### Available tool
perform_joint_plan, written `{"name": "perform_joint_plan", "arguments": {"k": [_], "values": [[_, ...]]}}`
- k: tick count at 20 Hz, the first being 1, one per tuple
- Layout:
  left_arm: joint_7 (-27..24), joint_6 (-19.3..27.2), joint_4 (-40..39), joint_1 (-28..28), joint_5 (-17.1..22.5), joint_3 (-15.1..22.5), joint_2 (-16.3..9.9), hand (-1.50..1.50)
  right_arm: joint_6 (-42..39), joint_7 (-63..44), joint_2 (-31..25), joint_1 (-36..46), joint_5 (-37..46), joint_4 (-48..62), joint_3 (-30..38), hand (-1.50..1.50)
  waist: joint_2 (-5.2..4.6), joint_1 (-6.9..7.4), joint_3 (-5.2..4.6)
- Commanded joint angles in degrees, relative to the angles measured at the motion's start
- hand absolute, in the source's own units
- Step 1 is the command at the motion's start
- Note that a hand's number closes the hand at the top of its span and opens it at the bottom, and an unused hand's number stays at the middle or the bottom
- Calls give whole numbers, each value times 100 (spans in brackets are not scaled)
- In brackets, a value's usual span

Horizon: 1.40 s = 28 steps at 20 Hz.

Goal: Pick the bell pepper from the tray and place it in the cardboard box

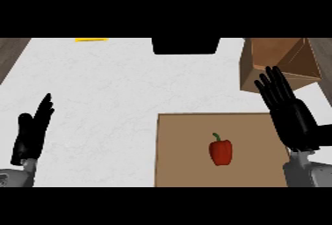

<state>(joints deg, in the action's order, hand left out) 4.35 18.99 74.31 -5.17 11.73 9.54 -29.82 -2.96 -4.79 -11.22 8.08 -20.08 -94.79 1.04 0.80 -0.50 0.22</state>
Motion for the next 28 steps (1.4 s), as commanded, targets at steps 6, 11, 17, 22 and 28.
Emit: {"name": "perform_joint_plan", "arguments": {"k": [6,11,17,22,28], "values": [[-1052,-895,1044,-681,-352,452,-280,0,450,-243,-1538,485,1172,-1674,778,-150,144,-417,-68],[-1240,-1619,1084,-753,12,371,-403,0,121,-90,-2284,-940,2379,-2039,661,-150,-36,-221,-28],[-791,-1364,1485,-887,-263,654,-53,0,-158,484,-2711,-1416,3591,-2651,223,-150,-55,-45,-23],[-907,-1612,1521,-734,-213,559,-131,0,-816,-480,-3227,-1495,4199,-3262,-216,-150,-69,24,-34],[-992,-1622,1140,-1054,-394,662,115,0,-1967,-1879,-3691,-1043,4800,-3713,-1423,-150,-112,81,-47]]}}
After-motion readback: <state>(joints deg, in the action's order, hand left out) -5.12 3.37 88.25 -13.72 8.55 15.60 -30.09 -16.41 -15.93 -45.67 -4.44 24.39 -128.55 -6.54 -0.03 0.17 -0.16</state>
